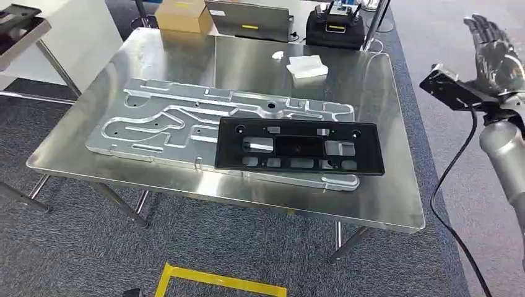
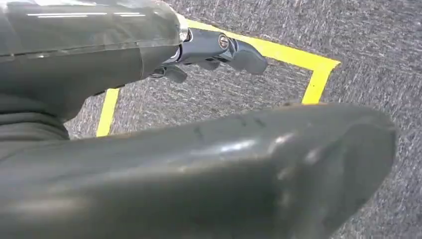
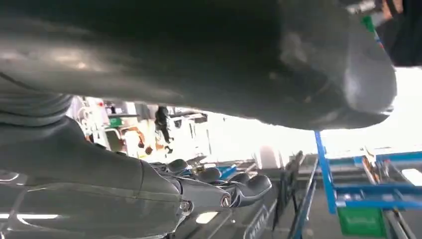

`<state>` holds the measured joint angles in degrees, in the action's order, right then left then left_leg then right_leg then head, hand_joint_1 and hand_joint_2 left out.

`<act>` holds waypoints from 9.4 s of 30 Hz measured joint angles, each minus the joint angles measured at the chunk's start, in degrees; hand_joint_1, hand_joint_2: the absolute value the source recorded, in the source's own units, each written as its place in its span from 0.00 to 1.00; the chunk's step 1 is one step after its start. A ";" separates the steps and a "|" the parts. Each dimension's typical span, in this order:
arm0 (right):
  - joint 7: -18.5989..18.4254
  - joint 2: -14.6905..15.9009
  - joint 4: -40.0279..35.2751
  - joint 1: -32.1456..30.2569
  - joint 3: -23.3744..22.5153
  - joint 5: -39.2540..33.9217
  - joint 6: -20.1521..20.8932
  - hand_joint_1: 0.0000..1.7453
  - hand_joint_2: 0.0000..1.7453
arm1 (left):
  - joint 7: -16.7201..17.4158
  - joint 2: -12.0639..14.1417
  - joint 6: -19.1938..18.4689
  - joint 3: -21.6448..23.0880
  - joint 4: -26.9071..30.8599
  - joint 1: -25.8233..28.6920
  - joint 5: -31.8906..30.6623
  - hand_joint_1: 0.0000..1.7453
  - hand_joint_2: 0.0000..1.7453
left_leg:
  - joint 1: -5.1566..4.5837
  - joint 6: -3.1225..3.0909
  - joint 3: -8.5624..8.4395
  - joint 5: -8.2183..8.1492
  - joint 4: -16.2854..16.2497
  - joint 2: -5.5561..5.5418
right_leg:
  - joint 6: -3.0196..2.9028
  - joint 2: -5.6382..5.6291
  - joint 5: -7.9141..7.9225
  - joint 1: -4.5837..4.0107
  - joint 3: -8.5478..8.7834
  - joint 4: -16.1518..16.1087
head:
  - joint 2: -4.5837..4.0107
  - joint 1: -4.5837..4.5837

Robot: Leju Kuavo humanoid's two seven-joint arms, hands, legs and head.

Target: Take the parts from the cabinet and place them on the table.

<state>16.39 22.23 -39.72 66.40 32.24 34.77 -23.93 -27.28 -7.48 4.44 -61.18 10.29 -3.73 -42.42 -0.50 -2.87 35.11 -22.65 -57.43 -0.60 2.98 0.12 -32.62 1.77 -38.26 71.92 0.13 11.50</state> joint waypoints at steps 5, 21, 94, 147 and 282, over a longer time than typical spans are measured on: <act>-0.20 3.17 -2.73 -0.45 -1.20 0.00 1.29 0.00 0.00 | 0.07 -0.33 0.00 0.00 0.00 -0.21 -0.74 0.00 0.00 | -0.23 0.87 1.15 0.11 -1.15 -0.58 | -1.13 -0.11 5.95 -0.84 5.68 -13.13 | 0.00 0.00; -0.70 5.40 -4.02 -2.86 -2.27 0.24 2.45 0.00 0.00 | 0.63 -0.46 0.15 0.02 0.00 -0.67 -0.92 0.00 0.00 | 0.76 2.77 -4.75 -5.94 -0.95 0.12 | -0.50 0.74 11.24 0.09 0.55 -13.47 | 0.00 0.00; 8.90 -11.48 3.94 -38.54 -16.59 -8.31 -6.57 0.00 0.00 | 4.04 -1.11 5.40 2.84 0.00 -0.49 -10.14 0.00 0.00 | 0.27 0.70 -5.12 -5.05 0.36 0.21 | -1.56 0.54 11.62 -1.09 1.87 -15.48 | 0.00 0.00; 3.82 -11.85 1.38 -51.33 -24.50 5.49 -14.47 0.00 0.00 | 7.43 -1.44 7.04 3.69 0.02 0.32 -12.79 0.00 0.00 | 0.45 1.39 -2.88 -4.22 -1.06 -5.14 | -0.92 -5.61 5.05 -0.01 5.49 -12.86 | -0.02 -0.02; 4.63 -20.31 12.24 -57.52 -27.32 10.91 -12.85 0.00 0.00 | 8.35 -1.01 6.95 1.18 0.02 1.43 -13.18 0.00 0.00 | 0.91 4.27 3.01 -6.65 -11.25 0.52 | -4.79 4.28 4.08 -1.36 6.37 -12.96 | 0.00 0.00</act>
<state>21.03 1.92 -27.47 8.88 4.92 45.68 -36.79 -18.93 -8.48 11.39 -60.00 10.32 -2.30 -55.60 0.41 1.40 38.12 -29.30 -68.69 -0.08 -1.81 4.40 -28.54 0.41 -31.89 58.95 0.13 11.50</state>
